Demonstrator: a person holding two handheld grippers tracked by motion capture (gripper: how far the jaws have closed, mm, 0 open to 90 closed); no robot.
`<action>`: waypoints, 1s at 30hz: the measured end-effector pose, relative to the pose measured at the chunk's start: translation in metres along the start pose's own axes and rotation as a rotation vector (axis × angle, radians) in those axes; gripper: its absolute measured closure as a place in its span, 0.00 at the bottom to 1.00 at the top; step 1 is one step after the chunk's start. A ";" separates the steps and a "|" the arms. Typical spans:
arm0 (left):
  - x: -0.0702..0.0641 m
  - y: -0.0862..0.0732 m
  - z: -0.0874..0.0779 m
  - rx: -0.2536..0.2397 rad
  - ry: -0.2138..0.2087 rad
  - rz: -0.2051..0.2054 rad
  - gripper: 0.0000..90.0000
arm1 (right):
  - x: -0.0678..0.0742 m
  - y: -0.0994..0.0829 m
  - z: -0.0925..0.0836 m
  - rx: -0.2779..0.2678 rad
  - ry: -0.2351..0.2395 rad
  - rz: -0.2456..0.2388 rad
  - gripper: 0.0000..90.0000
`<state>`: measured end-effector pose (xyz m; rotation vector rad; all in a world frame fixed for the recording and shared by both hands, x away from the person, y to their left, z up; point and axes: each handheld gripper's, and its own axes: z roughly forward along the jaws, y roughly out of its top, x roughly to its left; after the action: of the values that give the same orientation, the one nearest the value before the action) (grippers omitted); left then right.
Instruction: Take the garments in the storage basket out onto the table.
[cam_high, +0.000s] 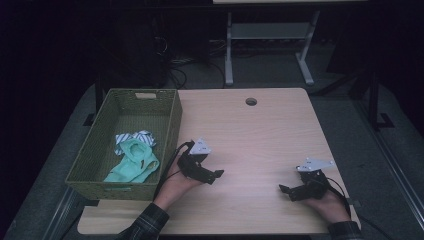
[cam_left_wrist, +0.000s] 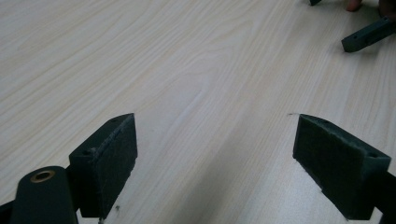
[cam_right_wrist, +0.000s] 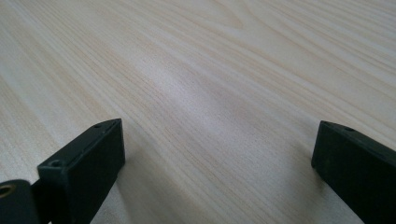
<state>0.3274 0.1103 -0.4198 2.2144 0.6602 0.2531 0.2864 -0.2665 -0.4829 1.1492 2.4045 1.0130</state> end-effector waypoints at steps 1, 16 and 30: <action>0.000 0.001 -0.001 0.000 -0.001 0.002 0.15 | 0.000 0.000 0.000 0.000 0.000 0.000 0.03; 0.000 0.011 -0.009 0.016 -0.013 0.014 0.15 | 0.000 0.000 0.000 -0.002 0.000 0.001 0.03; -0.001 0.020 -0.018 -0.001 -0.026 0.016 0.15 | 0.000 0.000 0.000 -0.001 0.000 0.001 0.03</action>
<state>0.3267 0.1102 -0.3927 2.2190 0.6276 0.2320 0.2863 -0.2663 -0.4830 1.1508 2.4025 1.0147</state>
